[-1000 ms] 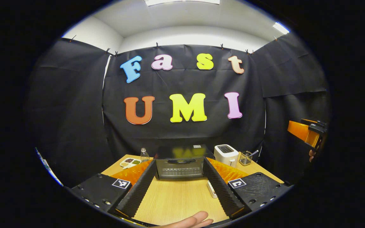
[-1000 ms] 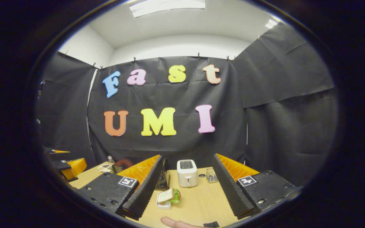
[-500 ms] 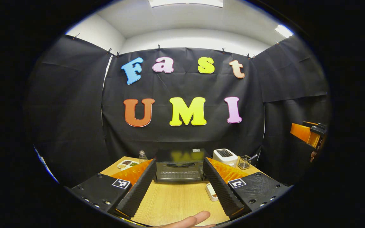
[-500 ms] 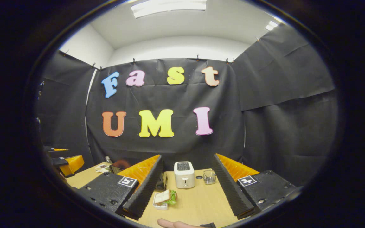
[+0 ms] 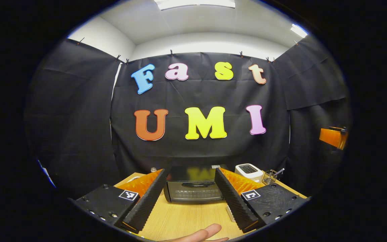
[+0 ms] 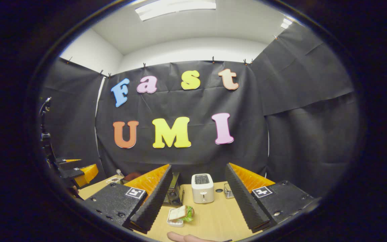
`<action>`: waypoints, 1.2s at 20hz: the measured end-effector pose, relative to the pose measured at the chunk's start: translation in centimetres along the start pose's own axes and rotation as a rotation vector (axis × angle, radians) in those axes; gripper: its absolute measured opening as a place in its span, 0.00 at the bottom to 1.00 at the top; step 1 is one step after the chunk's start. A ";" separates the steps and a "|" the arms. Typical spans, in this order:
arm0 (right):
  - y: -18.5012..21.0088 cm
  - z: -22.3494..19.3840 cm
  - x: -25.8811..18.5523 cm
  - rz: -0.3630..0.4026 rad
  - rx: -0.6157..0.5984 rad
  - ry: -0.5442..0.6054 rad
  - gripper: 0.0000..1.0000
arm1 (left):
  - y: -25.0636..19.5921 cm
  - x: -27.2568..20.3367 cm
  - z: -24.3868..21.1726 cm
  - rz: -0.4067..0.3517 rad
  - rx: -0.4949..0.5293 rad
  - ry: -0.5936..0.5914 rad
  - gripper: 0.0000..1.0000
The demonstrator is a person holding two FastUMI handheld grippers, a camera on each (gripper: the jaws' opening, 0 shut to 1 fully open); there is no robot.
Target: Open the electric oven with the left hand, put the food in, and close the electric oven.
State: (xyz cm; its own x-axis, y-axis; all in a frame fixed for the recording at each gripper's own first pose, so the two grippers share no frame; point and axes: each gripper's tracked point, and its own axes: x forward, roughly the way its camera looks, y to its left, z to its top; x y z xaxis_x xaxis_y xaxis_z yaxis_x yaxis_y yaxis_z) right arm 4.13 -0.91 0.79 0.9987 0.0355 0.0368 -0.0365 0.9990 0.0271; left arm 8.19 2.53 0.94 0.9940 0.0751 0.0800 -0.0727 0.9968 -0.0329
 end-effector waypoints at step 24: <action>-4.3 3.6 -0.6 -0.024 -0.011 -0.079 1.00 | -3.4 22.5 -18.6 -0.040 -0.004 0.466 0.96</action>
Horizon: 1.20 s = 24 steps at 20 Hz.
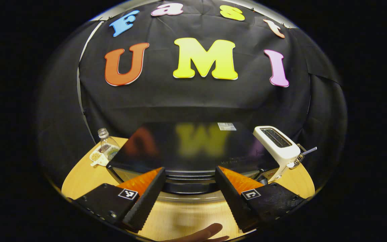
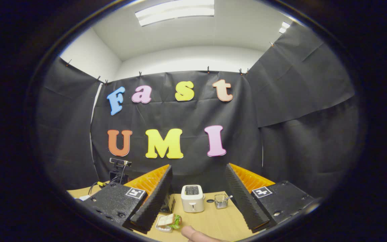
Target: Open the electric oven with the left hand, put the food in, and close the electric oven.
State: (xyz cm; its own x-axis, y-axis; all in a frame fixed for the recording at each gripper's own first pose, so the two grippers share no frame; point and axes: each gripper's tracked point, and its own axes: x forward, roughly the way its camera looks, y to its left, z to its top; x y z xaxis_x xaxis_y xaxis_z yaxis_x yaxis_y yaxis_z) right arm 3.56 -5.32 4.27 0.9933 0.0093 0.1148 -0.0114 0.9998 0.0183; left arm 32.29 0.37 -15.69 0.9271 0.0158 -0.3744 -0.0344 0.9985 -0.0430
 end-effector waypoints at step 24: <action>0.2 -1.1 -1.2 0.003 -0.021 0.052 0.90 | -0.4 -9.4 -12.4 -0.027 -0.026 0.137 0.95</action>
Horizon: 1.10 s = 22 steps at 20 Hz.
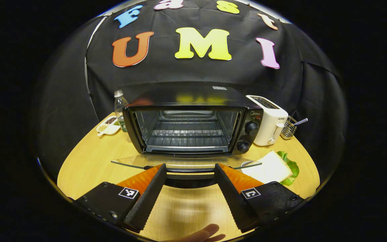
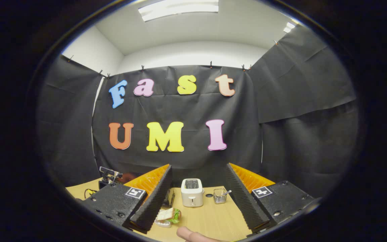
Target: Open the electric oven with the left hand, put the food in, and close the electric oven.
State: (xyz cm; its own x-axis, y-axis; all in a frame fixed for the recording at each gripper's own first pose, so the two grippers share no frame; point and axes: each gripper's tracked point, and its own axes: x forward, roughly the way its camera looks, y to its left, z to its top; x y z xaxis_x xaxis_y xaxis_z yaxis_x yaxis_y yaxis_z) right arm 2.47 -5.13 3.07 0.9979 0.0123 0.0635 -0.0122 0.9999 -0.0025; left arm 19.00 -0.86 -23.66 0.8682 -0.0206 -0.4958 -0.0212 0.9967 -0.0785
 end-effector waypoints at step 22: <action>-0.4 -5.6 3.1 -0.009 -0.023 0.115 0.90 | 0.1 2.1 -10.4 0.001 0.004 0.157 0.95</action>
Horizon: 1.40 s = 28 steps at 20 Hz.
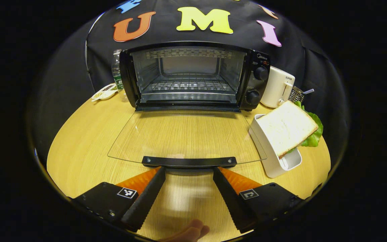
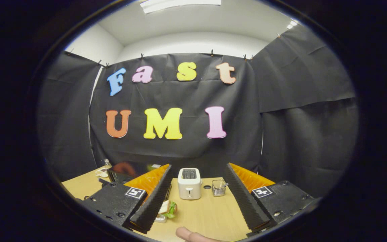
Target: Open the electric oven with the left hand, put the food in, and close the electric oven.
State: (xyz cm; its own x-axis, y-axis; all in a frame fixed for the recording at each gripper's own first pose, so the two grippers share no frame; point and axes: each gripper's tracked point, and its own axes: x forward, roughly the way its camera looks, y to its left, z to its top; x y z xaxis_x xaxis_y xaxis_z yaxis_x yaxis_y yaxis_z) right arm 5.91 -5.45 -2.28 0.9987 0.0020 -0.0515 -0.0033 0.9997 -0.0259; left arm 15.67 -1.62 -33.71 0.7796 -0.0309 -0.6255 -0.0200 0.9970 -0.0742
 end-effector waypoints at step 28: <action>8.5 -26.0 13.9 0.447 0.349 0.955 0.87 | 1.6 -26.6 15.7 0.016 0.025 -0.714 0.94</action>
State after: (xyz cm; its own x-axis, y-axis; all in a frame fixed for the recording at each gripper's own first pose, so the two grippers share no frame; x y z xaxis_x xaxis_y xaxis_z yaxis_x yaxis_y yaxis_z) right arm 18.45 2.45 -29.16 0.4602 0.4935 -0.7380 -0.1884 0.8666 0.4620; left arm 4.78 1.90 -4.99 0.9989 0.0289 0.0361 -0.0273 0.9985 -0.0466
